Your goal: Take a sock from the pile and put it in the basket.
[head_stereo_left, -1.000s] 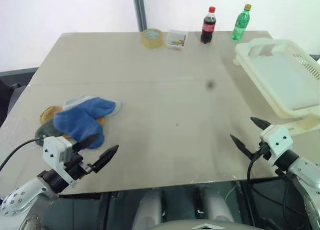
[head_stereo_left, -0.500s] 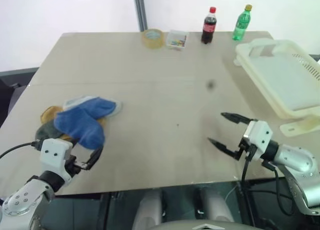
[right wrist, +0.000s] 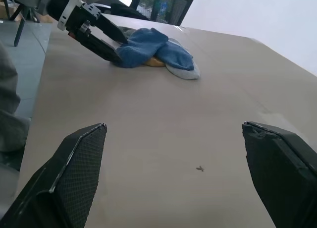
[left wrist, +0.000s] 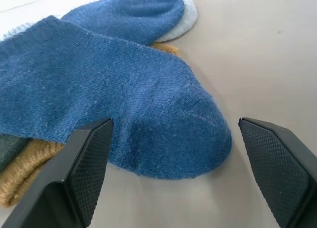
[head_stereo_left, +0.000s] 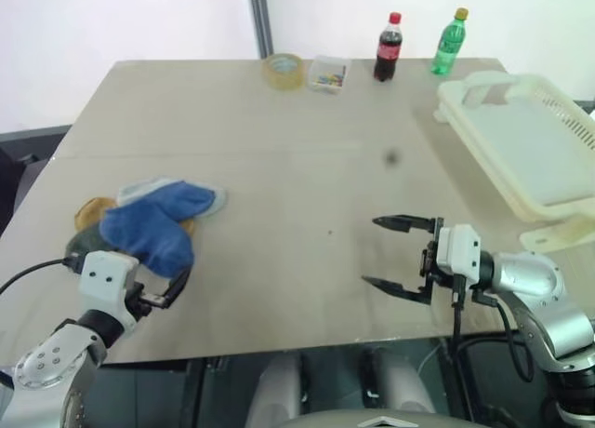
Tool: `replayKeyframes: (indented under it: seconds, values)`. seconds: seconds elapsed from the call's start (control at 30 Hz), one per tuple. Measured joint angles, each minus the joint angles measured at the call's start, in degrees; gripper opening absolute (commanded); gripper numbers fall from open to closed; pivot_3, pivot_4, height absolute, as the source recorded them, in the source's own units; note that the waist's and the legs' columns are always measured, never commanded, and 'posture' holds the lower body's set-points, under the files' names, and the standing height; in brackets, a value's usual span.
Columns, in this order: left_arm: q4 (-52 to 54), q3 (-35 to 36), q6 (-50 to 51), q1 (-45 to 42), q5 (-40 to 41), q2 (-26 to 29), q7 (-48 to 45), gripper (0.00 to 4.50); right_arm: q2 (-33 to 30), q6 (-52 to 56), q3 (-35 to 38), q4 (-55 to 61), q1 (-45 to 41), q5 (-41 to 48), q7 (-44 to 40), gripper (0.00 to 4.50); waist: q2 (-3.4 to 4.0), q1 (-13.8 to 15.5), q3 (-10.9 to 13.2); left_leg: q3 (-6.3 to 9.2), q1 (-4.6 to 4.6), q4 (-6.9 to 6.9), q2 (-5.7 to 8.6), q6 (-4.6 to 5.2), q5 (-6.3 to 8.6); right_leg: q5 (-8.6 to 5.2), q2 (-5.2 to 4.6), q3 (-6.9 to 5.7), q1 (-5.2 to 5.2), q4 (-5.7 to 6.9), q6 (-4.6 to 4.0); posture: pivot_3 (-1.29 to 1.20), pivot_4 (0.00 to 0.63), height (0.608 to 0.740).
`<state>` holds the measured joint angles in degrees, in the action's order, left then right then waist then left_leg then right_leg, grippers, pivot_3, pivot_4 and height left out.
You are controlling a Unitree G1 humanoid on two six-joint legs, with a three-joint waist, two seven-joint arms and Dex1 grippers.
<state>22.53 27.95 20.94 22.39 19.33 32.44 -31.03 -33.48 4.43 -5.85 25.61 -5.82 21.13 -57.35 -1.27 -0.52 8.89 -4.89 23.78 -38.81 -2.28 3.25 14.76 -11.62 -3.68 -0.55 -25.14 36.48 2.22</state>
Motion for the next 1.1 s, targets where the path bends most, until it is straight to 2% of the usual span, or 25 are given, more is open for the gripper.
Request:
replayKeyframes:
  seconds: [0.07, 0.1, 0.17, 0.3, 0.47, 0.63, 0.7, 0.8, 0.83, 0.9, 0.97, 1.0, 1.07, 1.1]
  values:
    - [-0.8, -0.6, 0.2, -0.1, -0.2, 0.0, 0.1, 3.57, 0.0, 0.0, 0.0, 0.0, -0.4, 0.2, 0.0, 4.5, 0.0, 0.0, 0.0, 0.0, 0.0, 0.0, 0.0, 0.01, 0.0, 0.0, 0.0, 0.0, 0.0, 0.0, 0.0, 0.0, 0.15, 0.74]
    - [-1.2, -0.9, 0.3, -0.2, -0.4, 0.0, 0.1, 3.15, 0.1, 0.0, 0.0, 0.0, -0.5, 0.2, 0.1, 4.5, 0.0, 0.0, 0.0, 0.01, 0.0, 0.0, 0.0, 0.01, -0.01, 0.0, 0.0, -0.01, 0.0, 0.0, 0.0, 0.0, 0.15, 0.74]
    - [-1.8, -1.2, 0.3, -0.5, -0.6, 0.0, 0.1, 2.01, 0.2, 0.0, 0.0, 0.0, -0.7, 0.3, 0.2, 4.5, 0.0, 0.0, 0.0, 0.0, 0.0, 0.0, 0.0, 0.01, 0.0, 0.0, -0.03, 0.0, 0.0, 0.0, 0.0, 0.0, 0.15, 0.74]
    - [-2.5, -1.1, 0.0, -1.0, -0.3, -0.1, -0.4, 0.06, 0.2, 0.0, 0.0, 0.0, -0.7, 0.0, 0.6, 4.5, 0.0, 0.0, 0.0, 0.0, 0.0, 0.0, 0.0, 0.01, 0.0, 0.0, -0.12, -0.01, 0.0, 0.0, 0.0, 0.0, 0.15, 0.74]
    - [-0.4, -0.8, 0.3, 0.3, 5.4, -0.2, -4.9, 0.02, 0.3, 0.0, 0.0, 0.0, -0.7, -0.4, 1.6, 4.5, -0.01, -0.1, 0.0, 0.0, 0.01, 0.0, 0.0, -0.05, 0.03, 0.0, -0.2, -0.01, 0.0, 0.0, 0.0, 0.0, 0.15, 0.74]
    - [7.0, -0.9, 6.8, 3.1, 14.9, 1.5, -9.3, 0.02, 0.7, 0.0, -0.1, 0.0, -0.7, -1.0, 2.7, 4.5, 0.01, 0.0, 0.0, 0.03, 0.01, 0.0, 0.01, -0.09, 0.05, 0.0, -0.21, -0.04, 0.0, 0.0, 0.0, 0.0, 0.15, 0.74]
    - [10.3, -3.2, 12.0, 0.5, 19.1, 2.4, -8.5, 0.02, 0.8, 0.0, -0.1, -0.4, -0.7, -1.9, 3.5, 4.5, 0.01, 0.3, 0.0, 0.06, 0.0, -0.01, 0.05, -0.05, 0.02, 0.0, -0.07, -0.07, 0.02, 0.02, 0.0, 0.0, 0.15, 0.74]
    - [11.7, -7.5, 16.0, -4.4, 20.7, 2.8, -6.7, 0.02, 0.9, 0.3, 0.0, -0.6, -0.8, -2.4, 4.6, 4.5, 0.0, 0.5, 0.0, 0.06, -0.02, -0.01, 0.08, 0.1, -0.06, 0.0, 0.08, -0.06, 0.1, 0.03, 0.0, 0.0, 0.15, 0.74]
    - [11.6, -12.0, 19.3, -10.2, 21.0, 2.4, -4.7, 0.02, 0.8, 0.9, 0.1, -0.8, -0.8, -3.0, 5.7, 4.5, 0.03, 0.8, 0.0, 0.09, -0.03, -0.04, 0.12, 0.11, -0.07, 0.0, 0.09, -0.07, 0.14, 0.05, 0.01, 0.0, 0.15, 0.74]
    - [10.9, -16.3, 21.6, -15.7, 21.2, 1.3, -3.3, 0.02, 0.8, 1.6, 0.1, -0.6, -1.0, -3.5, 6.8, 4.5, 0.02, 1.2, 0.0, 0.08, -0.05, -0.05, 0.12, 0.12, -0.08, 0.01, 0.14, -0.06, 0.19, 0.05, 0.01, 0.0, 0.15, 0.74]
    - [5.9, -22.0, 24.4, -25.0, 21.3, -2.9, -2.0, 0.67, 0.2, 2.6, 0.2, -0.5, -1.1, -5.3, 8.8, 4.5, 0.03, 1.3, 0.0, 0.09, -0.05, -0.08, 0.15, 0.13, -0.09, 0.01, 0.21, -0.05, 0.23, 0.05, 0.02, 0.0, 0.15, 0.74]
    - [5.4, -22.5, 24.6, -25.9, 21.3, -3.5, -1.8, 0.78, 0.2, 2.8, 0.2, -0.5, -1.3, -5.4, 9.0, 4.5, 0.03, 1.3, 0.0, 0.09, -0.05, -0.1, 0.15, 0.13, -0.09, 0.01, 0.22, -0.06, 0.24, 0.07, 0.02, 0.0, 0.15, 0.74]
    - [1.4, -27.5, 25.7, -32.9, 20.7, -7.4, -1.0, 1.71, -0.3, 3.6, 0.8, -0.1, -1.2, -5.5, 9.7, 4.5, 0.0, 1.4, 0.0, 0.14, -0.04, -0.17, 0.17, 0.13, -0.09, 0.02, 0.28, -0.06, 0.32, 0.04, 0.03, 0.0, 0.15, 0.74]
    - [0.3, -29.4, 26.2, -35.6, 20.1, -8.9, -0.5, 1.85, -0.3, 4.2, 0.8, 0.2, -1.3, -5.4, 10.0, 4.5, -0.03, 1.4, 0.0, 0.18, -0.03, -0.23, 0.19, 0.13, -0.09, 0.02, 0.34, -0.07, 0.35, 0.03, 0.03, 0.0, 0.15, 0.74]
